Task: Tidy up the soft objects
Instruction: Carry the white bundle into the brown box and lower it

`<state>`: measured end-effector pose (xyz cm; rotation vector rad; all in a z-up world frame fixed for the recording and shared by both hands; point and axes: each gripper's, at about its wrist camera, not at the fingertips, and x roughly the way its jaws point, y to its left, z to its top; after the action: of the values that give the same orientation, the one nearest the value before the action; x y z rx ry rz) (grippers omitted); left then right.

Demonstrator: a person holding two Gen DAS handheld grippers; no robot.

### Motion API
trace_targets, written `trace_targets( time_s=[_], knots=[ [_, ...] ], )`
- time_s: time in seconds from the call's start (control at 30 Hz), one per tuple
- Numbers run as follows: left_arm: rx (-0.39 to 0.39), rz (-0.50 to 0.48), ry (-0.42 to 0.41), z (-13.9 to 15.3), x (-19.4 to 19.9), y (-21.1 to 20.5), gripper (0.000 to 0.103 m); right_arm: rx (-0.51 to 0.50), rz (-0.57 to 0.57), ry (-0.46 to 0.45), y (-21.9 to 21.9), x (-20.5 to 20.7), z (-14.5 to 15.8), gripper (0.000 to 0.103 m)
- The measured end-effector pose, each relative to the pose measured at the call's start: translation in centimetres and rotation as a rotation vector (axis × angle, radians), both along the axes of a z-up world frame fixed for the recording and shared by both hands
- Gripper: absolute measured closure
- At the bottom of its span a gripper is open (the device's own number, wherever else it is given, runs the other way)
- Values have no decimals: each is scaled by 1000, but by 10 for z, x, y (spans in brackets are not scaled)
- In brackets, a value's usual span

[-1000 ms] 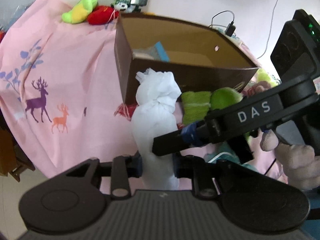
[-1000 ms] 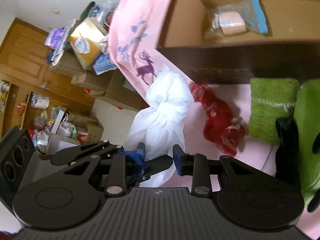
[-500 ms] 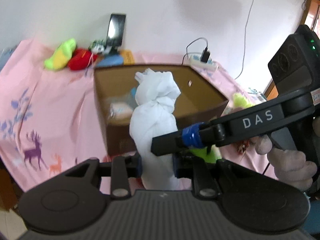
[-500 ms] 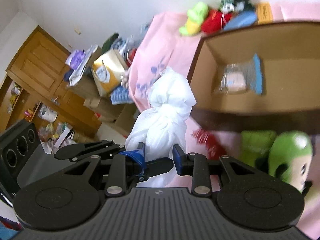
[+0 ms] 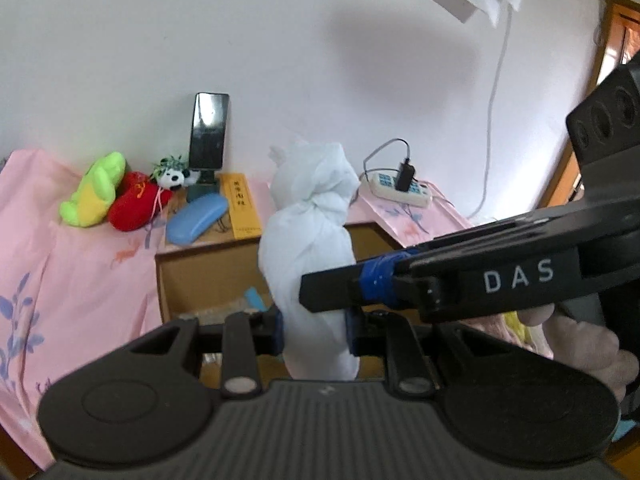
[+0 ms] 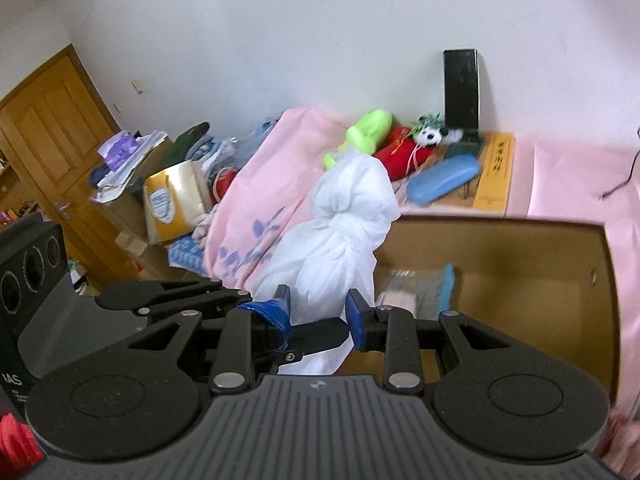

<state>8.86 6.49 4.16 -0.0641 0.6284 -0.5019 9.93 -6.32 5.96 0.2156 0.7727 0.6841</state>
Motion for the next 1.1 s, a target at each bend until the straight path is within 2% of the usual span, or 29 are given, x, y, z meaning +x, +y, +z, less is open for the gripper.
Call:
trace_targets(
  time_s=[0.17, 0.37, 0.6, 0.73, 0.8, 0.83, 0.9, 1.03, 1.1],
  knots=[
    [-2, 53, 57, -13, 33, -4, 85, -23, 0, 20, 1, 30, -11, 89],
    [5, 123, 200, -51, 66, -7, 85, -86, 31, 85, 10, 57, -47, 89],
    [56, 189, 327, -90, 74, -11, 85, -113, 107, 193, 19, 72, -87, 89],
    [104, 207, 368, -103, 71, -13, 84, -117, 157, 247, 24, 75, -104, 89],
    [149, 203, 360, -105, 69, -18, 83, -114, 168, 260, 25, 77, -109, 89],
    [168, 202, 357, -106, 68, -21, 82, -107, 170, 268, 24, 78, -111, 89],
    [192, 197, 356, -107, 68, -26, 71, -92, 170, 288, 22, 80, -113, 89],
    [232, 191, 350, -111, 65, -32, 67, -79, 168, 312, 19, 83, -118, 89],
    [248, 183, 347, -112, 62, -34, 51, -78, 165, 320, 19, 84, -121, 89]
  ],
)
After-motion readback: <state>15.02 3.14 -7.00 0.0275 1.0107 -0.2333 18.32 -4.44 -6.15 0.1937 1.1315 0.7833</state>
